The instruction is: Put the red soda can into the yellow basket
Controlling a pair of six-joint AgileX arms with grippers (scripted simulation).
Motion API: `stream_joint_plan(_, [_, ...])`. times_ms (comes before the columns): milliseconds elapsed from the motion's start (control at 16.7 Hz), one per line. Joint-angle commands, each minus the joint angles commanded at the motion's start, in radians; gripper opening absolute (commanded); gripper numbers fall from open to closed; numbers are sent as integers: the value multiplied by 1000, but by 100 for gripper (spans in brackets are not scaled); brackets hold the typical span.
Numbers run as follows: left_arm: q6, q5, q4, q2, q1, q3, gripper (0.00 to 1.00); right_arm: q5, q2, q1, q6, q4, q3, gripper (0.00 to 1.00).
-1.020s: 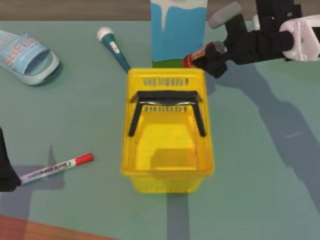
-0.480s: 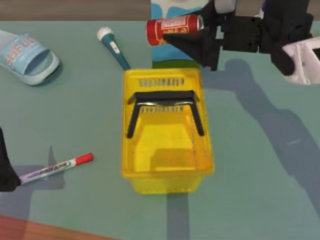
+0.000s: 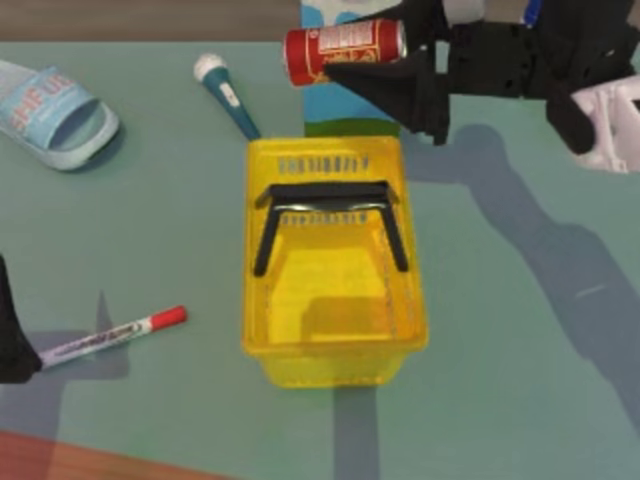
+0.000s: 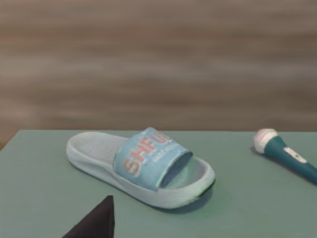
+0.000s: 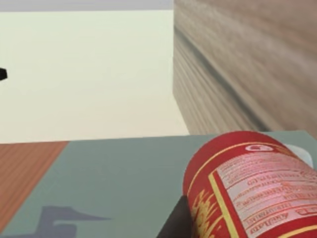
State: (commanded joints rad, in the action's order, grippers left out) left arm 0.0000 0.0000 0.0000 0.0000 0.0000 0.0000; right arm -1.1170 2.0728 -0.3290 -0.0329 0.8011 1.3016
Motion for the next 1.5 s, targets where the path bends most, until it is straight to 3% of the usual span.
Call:
stream_joint_plan(240, [0,0,0,0,0,0,100,-1,40,3,0,39,-5,0])
stream_joint_plan(660, [0,0,0,0,0,0,100,3,233,-4,4,299,-70,0])
stream_joint_plan(960, [0,0,0,0,0,0,100,4,246,-5,5,314,-75,0])
stream_joint_plan(1500, [0,0,0,0,0,0,100,4,246,-5,5,314,-75,68])
